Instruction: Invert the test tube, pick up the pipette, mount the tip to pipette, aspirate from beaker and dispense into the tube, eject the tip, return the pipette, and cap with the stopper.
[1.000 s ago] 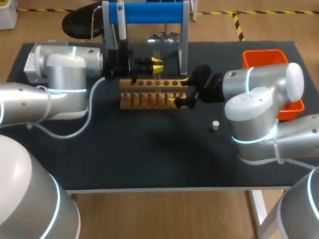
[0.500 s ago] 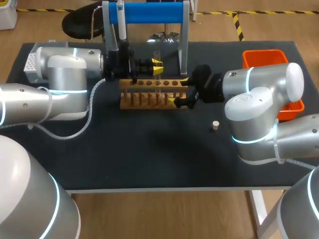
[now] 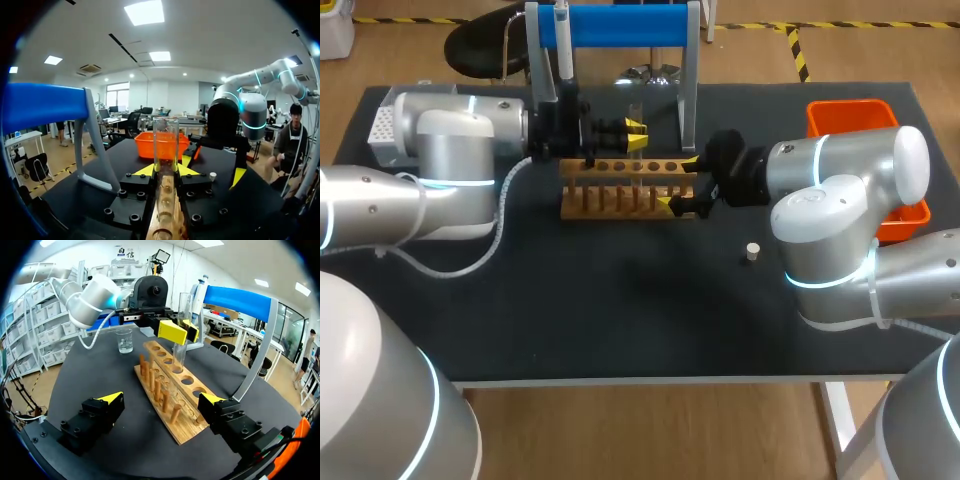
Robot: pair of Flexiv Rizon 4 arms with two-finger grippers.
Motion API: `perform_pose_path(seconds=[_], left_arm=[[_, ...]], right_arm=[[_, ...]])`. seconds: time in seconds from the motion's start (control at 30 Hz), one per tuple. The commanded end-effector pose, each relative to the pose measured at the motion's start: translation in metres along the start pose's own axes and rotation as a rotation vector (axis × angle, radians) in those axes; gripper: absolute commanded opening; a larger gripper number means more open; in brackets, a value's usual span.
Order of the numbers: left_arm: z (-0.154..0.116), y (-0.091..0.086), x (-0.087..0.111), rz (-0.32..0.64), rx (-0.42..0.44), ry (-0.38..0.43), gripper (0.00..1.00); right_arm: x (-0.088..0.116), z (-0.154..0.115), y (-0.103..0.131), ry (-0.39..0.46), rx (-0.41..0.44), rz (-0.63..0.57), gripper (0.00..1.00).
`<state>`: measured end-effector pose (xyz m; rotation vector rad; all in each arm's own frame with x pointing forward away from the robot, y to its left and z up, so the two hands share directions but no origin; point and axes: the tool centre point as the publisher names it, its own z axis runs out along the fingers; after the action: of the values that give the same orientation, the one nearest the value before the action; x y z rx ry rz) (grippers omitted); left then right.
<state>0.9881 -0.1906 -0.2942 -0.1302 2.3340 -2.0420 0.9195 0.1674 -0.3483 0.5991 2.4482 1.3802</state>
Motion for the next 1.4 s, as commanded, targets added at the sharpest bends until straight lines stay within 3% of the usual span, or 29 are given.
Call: perform_pose_path(seconds=[0.03, 0.07, 0.1, 0.4, 0.63, 0.87, 1.0, 1.4], left_arm=[[0.002, 0.001, -0.002, 0.001, -0.01, 0.011, 0.25], [0.002, 0.001, -0.002, 0.001, -0.021, 0.014, 0.8], [0.002, 0.001, -0.002, 0.001, -0.025, 0.014, 1.0], [0.001, -0.004, 0.002, -0.01, -0.037, 0.019, 1.0], [-0.015, -0.019, 0.015, -0.042, -0.099, 0.015, 1.0], [-0.074, -0.031, 0.042, -0.103, -0.193, -0.073, 1.0], [-0.126, -0.037, 0.068, -0.164, -0.295, -0.193, 1.0], [-0.126, -0.037, 0.068, -0.164, -0.295, -0.193, 1.0]], right_arm=[[-0.001, -0.001, 0.0, 0.003, 0.002, 0.001, 1.0], [-0.001, -0.001, 0.0, 0.003, 0.002, 0.001, 1.0], [-0.001, -0.001, 0.0, 0.003, 0.002, 0.001, 1.0], [-0.001, -0.001, 0.0, 0.003, 0.002, 0.001, 1.0], [-0.001, -0.001, 0.0, 0.003, 0.002, 0.001, 1.0], [-0.001, -0.001, 0.0, 0.003, 0.002, 0.001, 1.0], [-0.001, -0.001, 0.0, 0.003, 0.002, 0.001, 1.0], [-0.001, -0.001, 0.0, 0.003, 0.002, 0.001, 1.0]])
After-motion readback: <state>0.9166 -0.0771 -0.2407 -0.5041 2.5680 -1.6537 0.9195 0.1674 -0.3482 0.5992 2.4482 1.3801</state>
